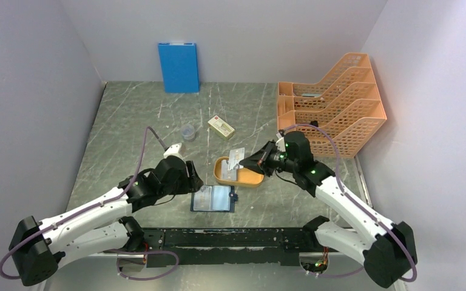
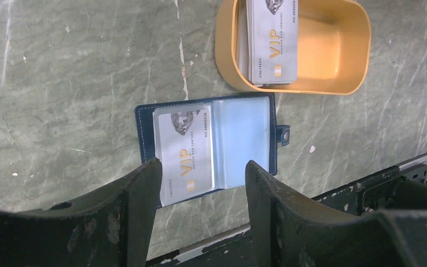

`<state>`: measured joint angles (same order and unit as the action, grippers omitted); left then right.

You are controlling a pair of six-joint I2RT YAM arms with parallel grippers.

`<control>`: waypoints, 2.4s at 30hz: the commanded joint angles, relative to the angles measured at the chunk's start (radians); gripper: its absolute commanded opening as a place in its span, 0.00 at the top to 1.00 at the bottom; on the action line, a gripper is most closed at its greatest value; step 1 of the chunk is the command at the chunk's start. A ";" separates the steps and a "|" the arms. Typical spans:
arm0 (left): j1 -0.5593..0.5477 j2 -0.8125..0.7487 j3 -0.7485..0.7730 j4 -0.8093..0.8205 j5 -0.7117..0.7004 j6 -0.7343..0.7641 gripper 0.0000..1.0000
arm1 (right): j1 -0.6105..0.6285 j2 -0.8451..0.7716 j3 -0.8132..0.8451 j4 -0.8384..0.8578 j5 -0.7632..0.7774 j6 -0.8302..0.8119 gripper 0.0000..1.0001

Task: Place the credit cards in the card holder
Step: Pick up the credit card from the storage box, then turn over the card slot in the card holder.

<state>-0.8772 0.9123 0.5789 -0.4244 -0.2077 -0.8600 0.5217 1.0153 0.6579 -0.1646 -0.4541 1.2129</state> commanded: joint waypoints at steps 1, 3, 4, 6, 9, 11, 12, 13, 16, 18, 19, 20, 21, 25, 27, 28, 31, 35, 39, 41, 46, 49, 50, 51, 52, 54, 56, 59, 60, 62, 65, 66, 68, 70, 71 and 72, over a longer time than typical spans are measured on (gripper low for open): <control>-0.006 -0.035 0.029 -0.033 -0.026 -0.014 0.39 | -0.009 -0.089 0.006 -0.067 0.018 0.218 1.00; -0.005 -0.048 0.029 -0.043 -0.027 -0.015 0.39 | -0.009 -0.123 0.003 -0.091 0.038 0.252 1.00; -0.004 -0.055 0.028 -0.047 -0.029 -0.017 0.39 | -0.008 -0.141 -0.002 -0.097 0.045 0.270 1.00; -0.006 -0.070 0.026 -0.061 -0.037 -0.023 0.39 | -0.008 -0.176 -0.028 -0.098 0.055 0.317 1.00; -0.005 -0.100 0.019 -0.079 -0.044 -0.035 0.39 | -0.009 -0.225 -0.078 -0.064 0.057 0.386 1.00; -0.005 -0.118 0.010 -0.086 -0.046 -0.044 0.39 | -0.009 -0.231 -0.080 -0.076 0.053 0.386 1.00; -0.005 -0.128 0.006 -0.084 -0.045 -0.046 0.39 | -0.009 -0.230 -0.077 -0.090 0.050 0.380 1.00; -0.005 -0.134 0.001 -0.085 -0.043 -0.048 0.39 | -0.009 -0.229 -0.079 -0.092 0.041 0.381 1.00; -0.005 -0.144 -0.004 -0.094 -0.043 -0.054 0.39 | -0.008 -0.238 -0.087 -0.076 0.035 0.391 1.00; -0.006 -0.143 -0.006 -0.103 -0.047 -0.057 0.39 | -0.009 -0.242 -0.085 -0.078 0.035 0.385 1.00; -0.006 -0.144 -0.007 -0.103 -0.046 -0.057 0.39 | -0.008 -0.242 -0.080 -0.077 0.033 0.377 1.00; -0.006 -0.145 -0.009 -0.104 -0.048 -0.057 0.39 | -0.009 -0.238 -0.071 -0.077 0.031 0.361 1.00; -0.004 -0.145 -0.012 -0.102 -0.046 -0.056 0.39 | -0.008 -0.227 -0.054 -0.081 0.036 0.314 1.00; -0.006 -0.134 -0.031 -0.066 -0.006 -0.029 0.39 | 0.039 -0.111 0.084 -0.175 0.019 -0.111 1.00; -0.006 -0.123 -0.049 0.002 0.061 0.014 0.44 | 0.156 -0.088 0.111 -0.235 0.123 -0.251 1.00; -0.010 -0.121 -0.063 0.032 0.090 0.027 0.45 | 0.218 -0.086 0.101 -0.237 0.167 -0.291 1.00; -0.022 -0.097 -0.071 0.081 0.121 0.042 0.41 | 0.314 -0.061 0.026 -0.202 0.199 -0.330 1.00; -0.063 -0.026 -0.046 0.127 0.118 0.053 0.34 | 0.381 -0.039 -0.086 -0.088 0.202 -0.335 1.00; -0.109 0.072 -0.011 0.162 0.096 0.063 0.31 | 0.391 -0.003 -0.150 -0.053 0.221 -0.329 1.00; -0.132 0.125 0.012 0.168 0.081 0.066 0.31 | 0.393 0.007 -0.176 -0.042 0.230 -0.317 1.00; -0.171 0.245 0.070 0.162 0.031 0.074 0.32 | 0.392 -0.040 -0.214 -0.071 0.280 -0.308 1.00; -0.176 0.291 0.090 0.169 0.020 0.083 0.34 | 0.392 -0.068 -0.211 -0.106 0.287 -0.326 1.00; -0.176 0.308 0.093 0.175 0.019 0.085 0.34 | 0.392 -0.072 -0.209 -0.120 0.293 -0.331 1.00; -0.177 0.326 0.097 0.178 0.015 0.085 0.35 | 0.393 -0.077 -0.209 -0.136 0.296 -0.335 1.00; -0.177 0.345 0.100 0.177 0.009 0.085 0.36 | 0.392 -0.082 -0.208 -0.145 0.300 -0.337 1.00; -0.179 0.384 0.109 0.177 -0.001 0.082 0.37 | 0.393 -0.096 -0.210 -0.152 0.304 -0.339 1.00; -0.179 0.424 0.111 0.181 -0.005 0.082 0.38 | 0.393 -0.108 -0.209 -0.156 0.305 -0.339 1.00; -0.179 0.454 0.103 0.206 0.001 0.084 0.39 | 0.392 -0.115 -0.203 -0.165 0.319 -0.346 1.00; -0.180 0.464 0.102 0.212 0.004 0.084 0.39 | 0.393 -0.114 -0.200 -0.168 0.324 -0.348 1.00; -0.181 0.482 0.105 0.218 0.010 0.085 0.39 | 0.393 -0.111 -0.198 -0.167 0.326 -0.349 1.00; -0.187 0.502 0.106 0.222 0.009 0.088 0.41 | 0.393 -0.106 -0.199 -0.161 0.324 -0.350 1.00; -0.187 0.506 0.105 0.222 0.008 0.087 0.43 | 0.393 -0.106 -0.199 -0.160 0.324 -0.349 1.00; -0.189 0.512 0.099 0.219 0.001 0.087 0.46 | 0.393 -0.104 -0.201 -0.156 0.322 -0.349 1.00; -0.189 0.514 0.091 0.213 -0.010 0.083 0.50 | 0.393 -0.104 -0.203 -0.153 0.321 -0.349 1.00; -0.189 0.517 0.088 0.210 -0.015 0.082 0.51 | 0.393 -0.104 -0.204 -0.152 0.321 -0.349 1.00; -0.190 0.519 0.085 0.206 -0.019 0.080 0.53 | 0.393 -0.104 -0.205 -0.150 0.320 -0.348 1.00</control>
<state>-1.0580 1.4143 0.6632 -0.2306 -0.1886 -0.7841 0.9100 0.9134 0.4465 -0.3199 -0.1482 0.8761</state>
